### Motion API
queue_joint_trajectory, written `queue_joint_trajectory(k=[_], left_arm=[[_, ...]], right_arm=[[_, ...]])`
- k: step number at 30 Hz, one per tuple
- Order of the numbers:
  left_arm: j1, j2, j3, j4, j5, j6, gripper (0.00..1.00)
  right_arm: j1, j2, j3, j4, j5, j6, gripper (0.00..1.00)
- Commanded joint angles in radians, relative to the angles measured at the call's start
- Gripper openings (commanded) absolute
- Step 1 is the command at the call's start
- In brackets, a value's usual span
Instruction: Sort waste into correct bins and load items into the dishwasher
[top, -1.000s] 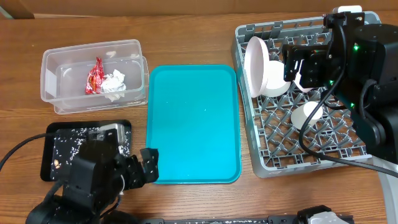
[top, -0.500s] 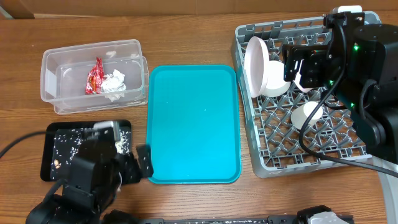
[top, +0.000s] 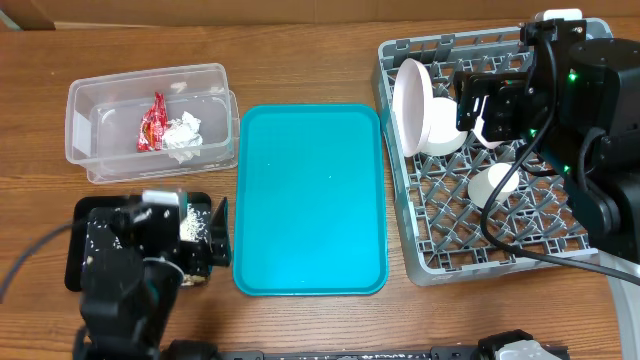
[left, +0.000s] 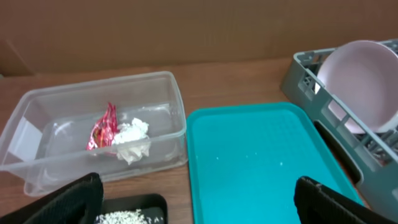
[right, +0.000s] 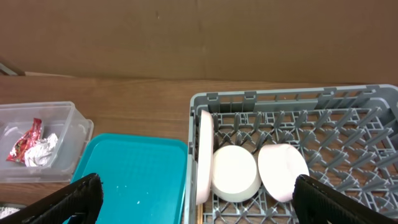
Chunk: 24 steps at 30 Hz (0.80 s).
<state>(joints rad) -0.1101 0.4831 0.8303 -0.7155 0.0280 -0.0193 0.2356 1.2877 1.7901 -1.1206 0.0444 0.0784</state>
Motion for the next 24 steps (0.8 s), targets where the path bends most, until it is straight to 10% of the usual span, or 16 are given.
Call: queue_joint_trajectory(k=[1, 24], left_arm=[[0.008, -0.109, -0.124, 0.05, 0.051, 0.057, 1.0], [0.032, -0.48, -0.826, 0.653, 0.051, -0.031, 1.0]], right_arm=[[-0.004, 0.0, 0.003, 0.003, 0.005, 0.004, 1.0], [-0.004, 0.0, 0.003, 0.003, 0.005, 0.004, 1.0]])
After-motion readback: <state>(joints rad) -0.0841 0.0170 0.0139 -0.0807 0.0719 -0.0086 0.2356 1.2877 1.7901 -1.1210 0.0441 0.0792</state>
